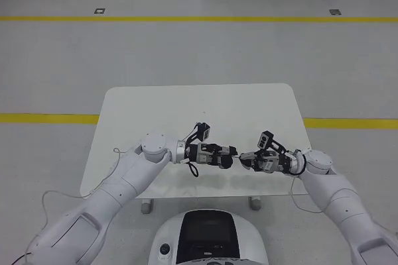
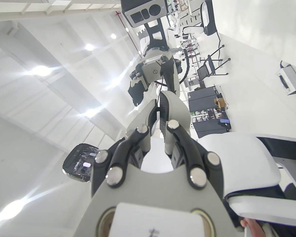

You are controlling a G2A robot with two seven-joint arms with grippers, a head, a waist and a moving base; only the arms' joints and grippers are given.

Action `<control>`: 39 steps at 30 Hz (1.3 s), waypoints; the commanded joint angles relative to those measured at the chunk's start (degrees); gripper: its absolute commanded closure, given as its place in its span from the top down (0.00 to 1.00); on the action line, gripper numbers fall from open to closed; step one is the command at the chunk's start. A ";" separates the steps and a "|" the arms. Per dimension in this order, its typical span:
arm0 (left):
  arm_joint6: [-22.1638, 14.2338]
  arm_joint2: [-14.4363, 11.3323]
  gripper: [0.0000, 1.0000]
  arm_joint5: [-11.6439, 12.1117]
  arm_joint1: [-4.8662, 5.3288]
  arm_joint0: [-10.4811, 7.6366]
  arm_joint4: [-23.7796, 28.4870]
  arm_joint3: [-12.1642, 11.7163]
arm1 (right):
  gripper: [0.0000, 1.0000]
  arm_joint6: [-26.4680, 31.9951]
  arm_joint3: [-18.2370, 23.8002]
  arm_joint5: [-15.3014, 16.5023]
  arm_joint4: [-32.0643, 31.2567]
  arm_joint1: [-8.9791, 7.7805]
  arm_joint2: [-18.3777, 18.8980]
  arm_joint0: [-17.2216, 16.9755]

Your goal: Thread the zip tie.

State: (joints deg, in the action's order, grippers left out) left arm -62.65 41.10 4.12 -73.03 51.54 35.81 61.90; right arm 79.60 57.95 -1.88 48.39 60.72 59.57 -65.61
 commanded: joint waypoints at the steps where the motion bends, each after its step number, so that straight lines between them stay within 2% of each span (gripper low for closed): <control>1: 0.07 -0.05 0.30 -0.06 0.02 0.02 -0.14 0.09 | 0.00 0.02 0.00 -0.02 -0.06 0.06 -0.04 -0.02; 11: 0.26 -0.25 0.21 -0.28 0.09 -0.06 -0.65 0.40 | 0.00 0.00 -0.10 -0.04 -1.10 0.31 -0.32 0.17; 33: 0.84 -1.18 0.17 -0.52 0.01 -0.26 -1.65 0.42 | 0.00 -0.18 0.48 1.25 -2.17 0.71 0.05 -0.21; 37: 0.74 -1.32 0.15 -0.49 -0.03 -0.32 -1.57 0.38 | 0.00 -1.05 0.56 2.17 -2.86 0.82 0.05 -0.16; 39: 0.65 -1.38 0.15 -0.46 -0.05 -0.35 -1.46 0.31 | 0.00 -1.15 1.09 4.26 -4.04 0.84 0.02 -0.19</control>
State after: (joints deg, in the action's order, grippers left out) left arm -61.97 39.74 3.64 -73.07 51.20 34.30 62.24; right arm 78.41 58.83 1.48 44.87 61.56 59.61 -65.77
